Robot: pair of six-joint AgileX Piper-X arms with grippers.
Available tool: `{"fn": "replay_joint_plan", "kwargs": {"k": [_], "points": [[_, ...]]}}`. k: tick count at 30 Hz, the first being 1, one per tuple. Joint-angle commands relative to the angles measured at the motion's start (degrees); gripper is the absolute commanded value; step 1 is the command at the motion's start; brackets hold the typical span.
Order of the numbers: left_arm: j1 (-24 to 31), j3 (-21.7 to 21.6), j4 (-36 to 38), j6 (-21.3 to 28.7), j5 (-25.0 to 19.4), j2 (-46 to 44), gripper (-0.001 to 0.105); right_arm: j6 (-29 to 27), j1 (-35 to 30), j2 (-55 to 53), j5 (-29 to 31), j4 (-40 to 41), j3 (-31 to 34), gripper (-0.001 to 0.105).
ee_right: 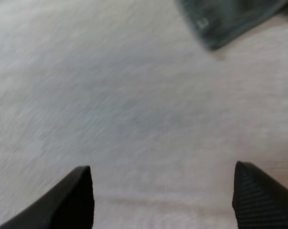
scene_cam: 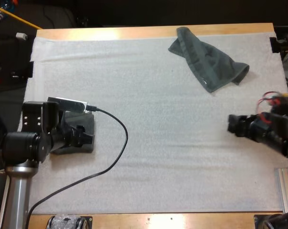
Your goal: Pick towel from pile, fold and stack
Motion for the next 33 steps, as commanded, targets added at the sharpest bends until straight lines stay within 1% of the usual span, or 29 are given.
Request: {"fn": "replay_joint_plan", "kwargs": {"k": [1,5,6,8,11,13,19,24,30,32,33], "points": [[-0.2,-0.2,0.4,-0.5,-0.4,-1.0,0.06,-2.0,-2.9,-0.3,-1.7,0.1,-0.6,0.061],[-0.2,-0.2,0.6,0.4,-0.4,-3.0,0.06,-5.8,-10.6,-0.3,-1.7,2.4,-0.6,0.061],[-0.2,-0.2,0.6,0.8,-0.4,-3.2,0.06,-6.1,-11.3,-0.3,-1.7,2.8,-0.6,0.061],[-0.2,-0.2,0.6,2.1,-0.4,-4.7,0.06,-8.8,-14.8,-1.1,-1.7,4.9,-0.6,0.061],[-0.2,-0.2,0.6,2.2,-0.4,-6.4,0.06,-10.4,-16.9,-2.9,-0.9,6.6,-0.6,0.061],[-0.2,-0.2,0.6,2.2,-0.4,-7.6,0.06,-10.9,-17.0,-4.3,-0.1,7.3,-0.6,0.061],[-0.2,-0.2,0.6,2.2,-0.4,-12.7,0.06,-14.8,-17.0,-10.9,3.4,11.5,-0.6,0.061],[-0.2,1.1,0.8,2.2,-0.3,-17.6,0.06,-17.2,-17.0,-17.0,3.9,15.3,-0.6,0.061],[-0.2,5.5,3.2,1.9,0.2,-25.6,0.06,-17.2,-17.0,-25.1,3.9,18.5,-0.6,0.061],[-0.2,8.2,3.2,1.1,2.7,-29.2,0.06,-17.2,-17.0,-28.1,3.9,19.6,-0.6,0.061],[-0.2,8.7,3.2,0.9,3.2,-30.1,0.06,-17.2,-17.0,-28.9,3.9,19.8,-0.6,0.061]]}}
